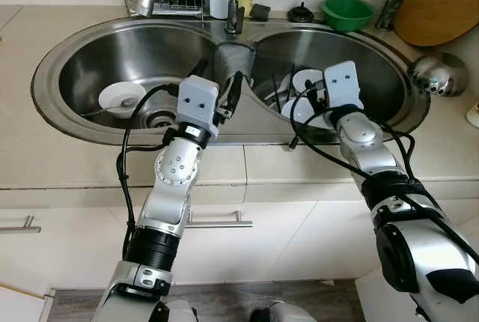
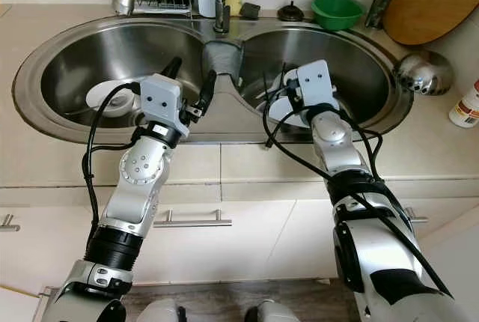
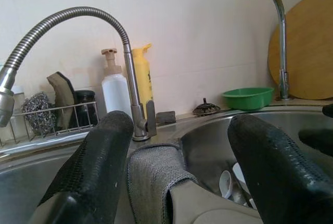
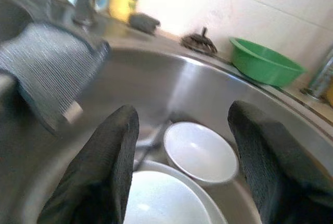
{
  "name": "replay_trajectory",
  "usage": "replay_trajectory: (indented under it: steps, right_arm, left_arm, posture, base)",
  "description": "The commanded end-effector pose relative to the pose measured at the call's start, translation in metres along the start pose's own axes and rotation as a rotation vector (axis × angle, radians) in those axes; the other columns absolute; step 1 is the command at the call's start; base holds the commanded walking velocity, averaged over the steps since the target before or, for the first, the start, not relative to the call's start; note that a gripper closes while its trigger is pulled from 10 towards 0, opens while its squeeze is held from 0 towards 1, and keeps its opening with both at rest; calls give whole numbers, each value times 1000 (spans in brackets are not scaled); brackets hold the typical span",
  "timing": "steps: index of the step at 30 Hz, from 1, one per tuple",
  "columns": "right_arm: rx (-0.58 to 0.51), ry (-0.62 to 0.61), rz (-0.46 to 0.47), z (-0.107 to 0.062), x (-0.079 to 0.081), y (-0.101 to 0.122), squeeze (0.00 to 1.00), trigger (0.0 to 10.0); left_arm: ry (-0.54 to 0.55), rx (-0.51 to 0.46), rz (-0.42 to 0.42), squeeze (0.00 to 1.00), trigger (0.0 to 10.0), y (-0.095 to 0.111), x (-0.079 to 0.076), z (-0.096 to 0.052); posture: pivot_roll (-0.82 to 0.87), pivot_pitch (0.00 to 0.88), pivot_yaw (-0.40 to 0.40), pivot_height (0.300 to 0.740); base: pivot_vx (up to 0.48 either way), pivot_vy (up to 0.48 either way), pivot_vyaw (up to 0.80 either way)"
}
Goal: Kitchen organization
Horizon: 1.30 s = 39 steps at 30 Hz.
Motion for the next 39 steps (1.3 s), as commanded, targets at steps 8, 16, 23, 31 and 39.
replay_trajectory:
  steps: [8, 16, 23, 31, 39]
  right_arm:
    - [-204, -52, 166, -19, -6, 32, 1000, 10000]
    - [-242, -51, 165, -47, 4, 33, 0, 10000]
    - [-218, -67, 166, -54, 6, 29, 0, 10000]
    - [-201, -74, 161, -56, 11, 28, 0, 10000]
    - [-193, -85, 160, -55, 11, 28, 0, 10000]
  left_arm:
    - [-28, -11, -11, 0, 10000, 4, -7, 1]
    - [-44, -33, -29, 0, 10000, 7, -10, 0]
    - [-36, -37, -40, 0, 10000, 8, -8, 0]
    - [-42, -33, -36, 0, 10000, 8, -8, -1]
    - [-40, -33, -35, 0, 10000, 8, -8, 0]
  posture:
    - [20, 0, -88, 740]
    - [10, 0, -87, 740]
    - [11, 0, -90, 740]
    - [15, 0, -94, 740]
    - [16, 0, -96, 740]
  base:
    - [0, 0, 0]
    - [0, 0, 0]
    - [0, 0, 0]
    - [-30, 0, 0]
    - [-62, 0, 0]
Point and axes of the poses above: a point about 5 cm out from each wrist's last joint towards the gripper, its own z axis pointing out of the wrist towards the gripper, its own y axis along the axis of the wrist's last joint, x = y × z, the point moved 3 cm from there along z, pointing out of the wrist towards the gripper, and after that the axes turned 14 degrees about z, right-handed, at the moved point
